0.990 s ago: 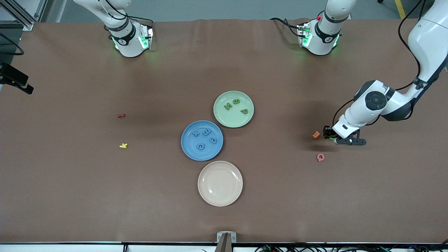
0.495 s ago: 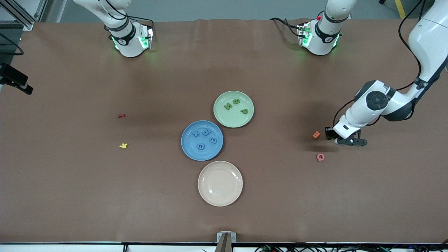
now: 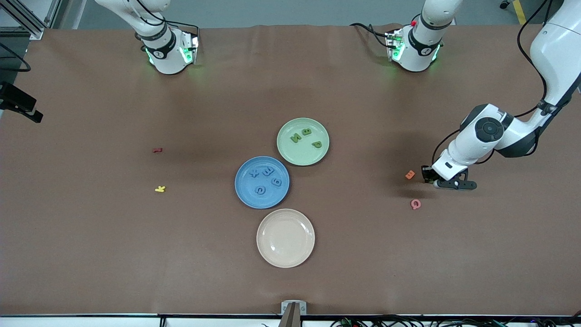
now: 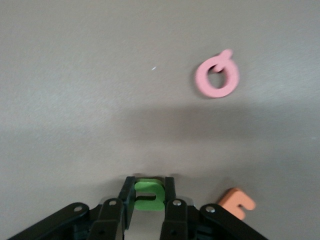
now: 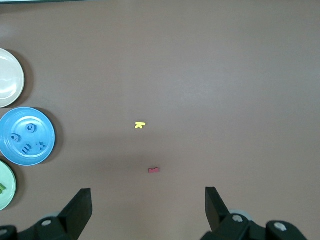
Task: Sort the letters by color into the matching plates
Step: 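Close the left gripper on the green u and lift it, then carry the u to the green plate and open the left gripper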
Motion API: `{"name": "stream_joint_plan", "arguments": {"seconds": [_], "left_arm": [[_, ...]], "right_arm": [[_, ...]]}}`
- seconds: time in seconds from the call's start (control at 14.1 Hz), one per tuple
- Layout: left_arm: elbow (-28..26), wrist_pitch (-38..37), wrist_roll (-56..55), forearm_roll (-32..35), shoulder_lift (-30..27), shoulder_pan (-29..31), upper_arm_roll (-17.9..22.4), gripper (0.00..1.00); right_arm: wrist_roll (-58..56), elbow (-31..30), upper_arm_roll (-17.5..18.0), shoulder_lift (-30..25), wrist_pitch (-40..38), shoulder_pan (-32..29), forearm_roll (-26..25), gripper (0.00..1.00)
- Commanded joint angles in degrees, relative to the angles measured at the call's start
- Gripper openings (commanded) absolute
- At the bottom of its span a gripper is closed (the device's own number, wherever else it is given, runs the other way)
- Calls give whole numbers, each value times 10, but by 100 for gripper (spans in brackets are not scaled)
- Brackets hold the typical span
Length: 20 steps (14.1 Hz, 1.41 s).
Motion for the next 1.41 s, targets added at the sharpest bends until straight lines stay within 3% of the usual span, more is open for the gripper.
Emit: {"name": "stream_joint_plan", "arguments": {"seconds": [0.0, 0.42, 0.64, 0.85, 1.34], "left_arm": [[-3, -5, -5, 4, -16, 2, -18, 0], [34, -149, -37, -63, -15, 1, -127, 0], [34, -175, -67, -101, -14, -2, -171, 0], [31, -192, -117, -110, -14, -25, -198, 0], [33, -196, -388, -110, -7, -187, -198, 2]], "right_arm": [[-5, 9, 5, 2, 2, -7, -3, 100], [-5, 10, 5, 2, 5, -9, -4, 100], [-5, 10, 5, 2, 7, -6, -3, 100], [-5, 10, 5, 2, 7, -7, -3, 100], [-5, 10, 6, 3, 7, -7, -3, 100]]}}
